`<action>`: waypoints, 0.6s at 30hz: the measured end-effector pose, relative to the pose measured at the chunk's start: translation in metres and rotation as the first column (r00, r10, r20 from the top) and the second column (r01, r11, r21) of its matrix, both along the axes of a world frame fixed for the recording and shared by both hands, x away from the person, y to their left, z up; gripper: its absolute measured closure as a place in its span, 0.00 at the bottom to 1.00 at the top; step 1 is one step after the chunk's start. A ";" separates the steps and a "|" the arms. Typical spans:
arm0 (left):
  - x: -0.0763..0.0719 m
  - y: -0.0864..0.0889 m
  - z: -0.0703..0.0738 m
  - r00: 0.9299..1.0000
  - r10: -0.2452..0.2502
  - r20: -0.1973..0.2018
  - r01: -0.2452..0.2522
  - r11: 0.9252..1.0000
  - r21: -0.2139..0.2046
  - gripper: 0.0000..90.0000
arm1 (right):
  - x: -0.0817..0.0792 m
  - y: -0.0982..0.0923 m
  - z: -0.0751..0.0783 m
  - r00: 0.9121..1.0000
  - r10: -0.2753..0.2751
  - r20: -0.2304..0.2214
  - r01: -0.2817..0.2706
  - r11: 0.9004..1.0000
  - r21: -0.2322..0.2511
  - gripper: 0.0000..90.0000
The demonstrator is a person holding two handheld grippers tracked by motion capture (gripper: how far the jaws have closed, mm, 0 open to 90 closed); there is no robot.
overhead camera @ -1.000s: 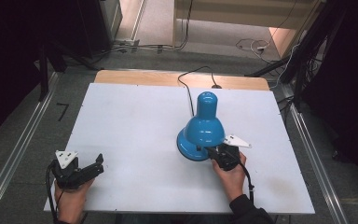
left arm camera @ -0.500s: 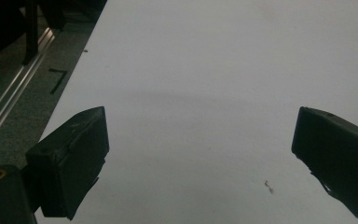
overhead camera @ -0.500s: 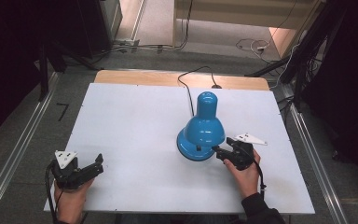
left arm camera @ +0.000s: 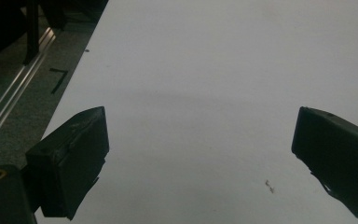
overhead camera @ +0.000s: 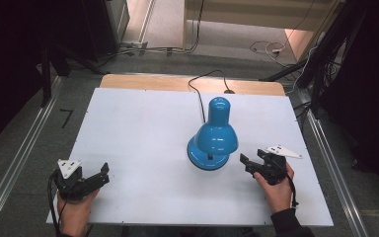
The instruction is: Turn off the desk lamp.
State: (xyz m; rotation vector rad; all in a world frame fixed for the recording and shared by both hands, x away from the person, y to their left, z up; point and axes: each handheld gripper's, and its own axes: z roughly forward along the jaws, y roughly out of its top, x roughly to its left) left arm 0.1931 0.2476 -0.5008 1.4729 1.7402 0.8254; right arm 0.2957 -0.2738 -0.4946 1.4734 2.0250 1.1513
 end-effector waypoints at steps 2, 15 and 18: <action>0.000 0.000 0.000 1.000 0.002 0.000 -0.002 1.000 0.000 0.05 | -0.003 -0.008 0.000 1.000 -0.013 0.000 0.013 1.000 -0.004 0.25; 0.000 -0.001 0.000 1.000 -0.003 -0.006 0.003 1.000 0.007 0.05 | -0.017 -0.063 0.000 0.993 -0.121 -0.002 0.121 0.992 -0.023 0.25; 0.000 -0.001 0.000 1.000 -0.002 -0.008 0.002 1.000 0.006 0.05 | -0.020 -0.073 0.000 0.988 -0.152 -0.004 0.152 0.988 -0.032 0.24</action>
